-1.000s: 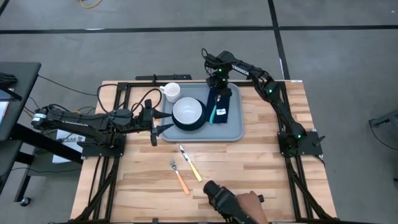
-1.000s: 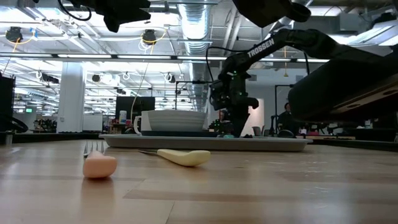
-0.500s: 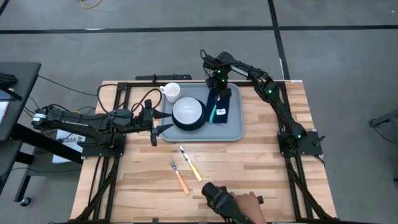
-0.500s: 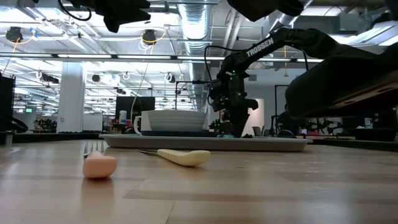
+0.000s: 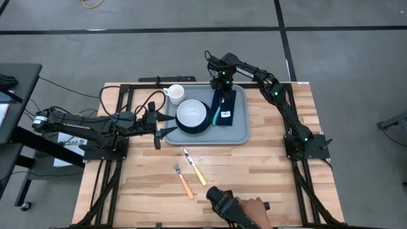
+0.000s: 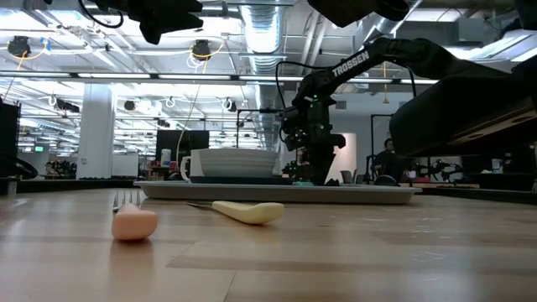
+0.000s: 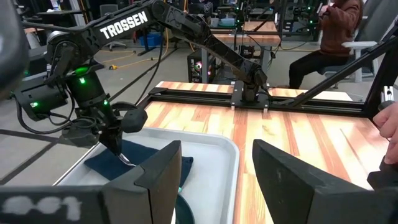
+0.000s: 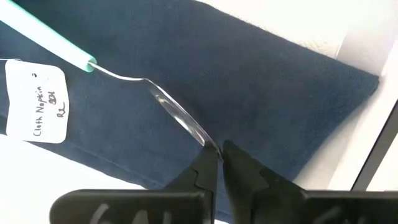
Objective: Set up tray
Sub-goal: Put the blue spoon on the black napkin, then adjust the black napkin, then put the orange fork to the left of the blue spoon on the black napkin
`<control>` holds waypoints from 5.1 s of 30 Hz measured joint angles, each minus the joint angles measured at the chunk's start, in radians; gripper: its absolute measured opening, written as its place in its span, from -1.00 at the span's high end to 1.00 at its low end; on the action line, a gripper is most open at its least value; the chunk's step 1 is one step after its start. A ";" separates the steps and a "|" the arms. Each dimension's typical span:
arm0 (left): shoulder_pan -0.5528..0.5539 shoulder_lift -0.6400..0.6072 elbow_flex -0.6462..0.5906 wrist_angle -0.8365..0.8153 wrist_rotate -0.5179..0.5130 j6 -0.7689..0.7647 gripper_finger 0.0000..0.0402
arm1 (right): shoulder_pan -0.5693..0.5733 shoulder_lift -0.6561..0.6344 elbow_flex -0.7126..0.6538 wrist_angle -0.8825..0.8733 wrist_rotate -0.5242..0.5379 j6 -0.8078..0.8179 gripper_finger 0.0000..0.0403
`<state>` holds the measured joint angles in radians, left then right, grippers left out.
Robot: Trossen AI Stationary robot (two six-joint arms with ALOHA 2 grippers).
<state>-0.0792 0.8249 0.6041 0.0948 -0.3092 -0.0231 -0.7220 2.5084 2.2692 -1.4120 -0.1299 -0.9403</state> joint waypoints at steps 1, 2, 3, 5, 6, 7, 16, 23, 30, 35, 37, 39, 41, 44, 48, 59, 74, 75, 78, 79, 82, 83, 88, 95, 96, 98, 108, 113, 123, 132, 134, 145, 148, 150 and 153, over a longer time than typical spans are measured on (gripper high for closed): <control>0.000 0.000 0.000 0.000 0.000 0.000 0.07 | 0.000 0.000 0.000 0.000 0.000 0.001 0.90; 0.000 0.000 0.000 0.000 0.000 0.000 0.07 | 0.000 0.000 0.000 0.000 0.000 0.001 0.87; 0.000 0.000 0.000 0.000 0.000 0.000 0.07 | 0.000 0.000 0.000 0.001 0.000 0.001 0.83; 0.000 0.000 0.000 0.000 0.000 0.000 0.07 | 0.000 0.000 0.000 0.001 0.000 0.001 0.75; 0.000 0.000 0.000 0.000 0.000 0.000 0.07 | 0.000 0.000 0.000 0.000 0.000 0.001 0.72; 0.000 0.000 0.000 0.000 0.000 0.000 0.07 | 0.000 0.000 0.000 0.000 0.001 0.001 0.68; 0.000 0.000 0.000 0.000 0.000 0.000 0.07 | 0.000 -0.001 0.000 -0.025 0.001 -0.006 0.59; 0.000 0.000 0.000 -0.009 0.000 0.000 0.07 | -0.013 -0.032 0.000 -0.087 0.000 0.022 0.59; 0.000 0.000 0.000 -0.009 0.020 -0.007 0.07 | -0.009 -0.074 0.002 -0.099 -0.011 0.060 0.59; 0.000 0.000 0.000 -0.011 0.024 -0.015 0.07 | 0.016 -0.101 0.001 -0.160 -0.133 0.079 0.59; -0.001 0.000 0.000 -0.015 0.020 -0.019 0.07 | 0.042 -0.105 -0.009 -0.160 -0.158 0.099 0.59; -0.001 0.000 0.000 -0.027 0.017 -0.025 0.07 | 0.070 -0.104 -0.011 -0.159 -0.161 0.103 0.59; -0.002 0.000 0.000 -0.035 0.017 -0.036 0.07 | 0.101 -0.104 -0.011 -0.159 -0.161 0.105 0.59; -0.007 0.000 -0.001 -0.038 0.017 -0.044 0.07 | 0.151 -0.104 -0.011 -0.159 -0.141 0.107 0.59; -0.025 0.000 -0.019 -0.008 -0.023 -0.043 0.07 | 0.200 -0.135 -0.012 -0.159 -0.124 0.140 0.59; -0.080 0.000 -0.019 -0.018 -0.122 -0.024 0.07 | 0.184 -0.526 -0.359 -0.140 -0.290 0.387 0.60; -0.085 0.000 -0.019 -0.022 -0.121 -0.032 0.07 | 0.380 -1.114 -1.412 0.904 0.203 0.630 0.60; -0.085 0.000 -0.019 -0.017 -0.121 -0.032 0.07 | 0.387 -1.112 -1.420 0.927 0.204 0.629 0.60; -0.085 -0.001 -0.019 -0.013 -0.121 -0.033 0.07 | 0.393 -1.077 -1.421 0.986 0.204 0.629 0.62; -0.085 -0.001 -0.019 -0.013 -0.121 -0.033 0.07 | 0.393 -1.063 -1.421 1.007 0.205 0.631 0.64; -0.085 -0.001 -0.019 -0.014 -0.121 -0.033 0.07 | 0.376 -1.017 -1.421 1.074 0.200 0.661 0.76; -0.085 0.000 -0.019 -0.013 -0.121 -0.032 0.07 | 0.367 -1.002 -1.421 1.090 0.192 0.673 0.81; -0.085 0.000 -0.019 -0.015 -0.119 -0.032 0.07 | 0.323 -0.915 -1.421 1.182 0.151 0.721 0.96; -0.085 -0.001 -0.019 -0.016 -0.116 -0.032 0.07 | 0.323 -0.804 -1.420 1.234 0.100 0.731 0.99; -0.085 -0.001 -0.019 -0.016 -0.116 -0.032 0.07 | 0.323 -0.792 -1.421 1.231 0.086 0.731 0.99; -0.085 0.000 -0.019 -0.016 -0.116 -0.032 0.07 | 0.322 -0.773 -1.419 1.238 0.057 0.731 1.00; -0.085 0.000 -0.019 -0.016 -0.116 -0.031 0.07 | 0.333 -0.792 -1.417 1.110 0.034 0.711 1.00; -0.085 0.000 -0.019 -0.016 -0.116 -0.031 0.07 | 0.329 -0.836 -1.421 1.021 0.016 0.691 1.00; -0.085 -0.001 -0.019 -0.015 -0.116 -0.032 0.07 | 0.286 -0.865 -1.423 0.966 0.025 0.653 1.00; -0.085 0.000 -0.019 -0.015 -0.116 -0.033 0.07 | 0.333 -0.866 -1.346 0.953 0.148 0.698 0.90; -0.085 0.000 -0.019 -0.015 -0.116 -0.032 0.07 | 0.350 -0.867 -1.303 0.910 0.163 0.704 0.84; -0.087 -0.070 -0.018 -0.149 -0.116 -0.041 0.07 | 0.505 -0.868 -1.211 0.768 0.113 0.963 0.71; -0.105 -0.104 -0.021 -0.164 -0.123 -0.051 0.07 | 0.599 -0.869 -1.251 0.771 0.124 1.089 0.71; -0.119 -0.123 -0.043 -0.123 -0.123 -0.042 0.07 | 0.678 -0.874 -1.289 0.800 0.190 1.176 0.71; -0.123 -0.155 -0.072 -0.041 -0.123 -0.004 0.07 | 0.810 -0.882 -1.330 0.826 0.365 1.344 0.71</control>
<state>-0.2026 0.6696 0.5320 0.0540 -0.4322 -0.0272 0.0884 1.6268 0.9394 -0.5865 0.2351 0.4038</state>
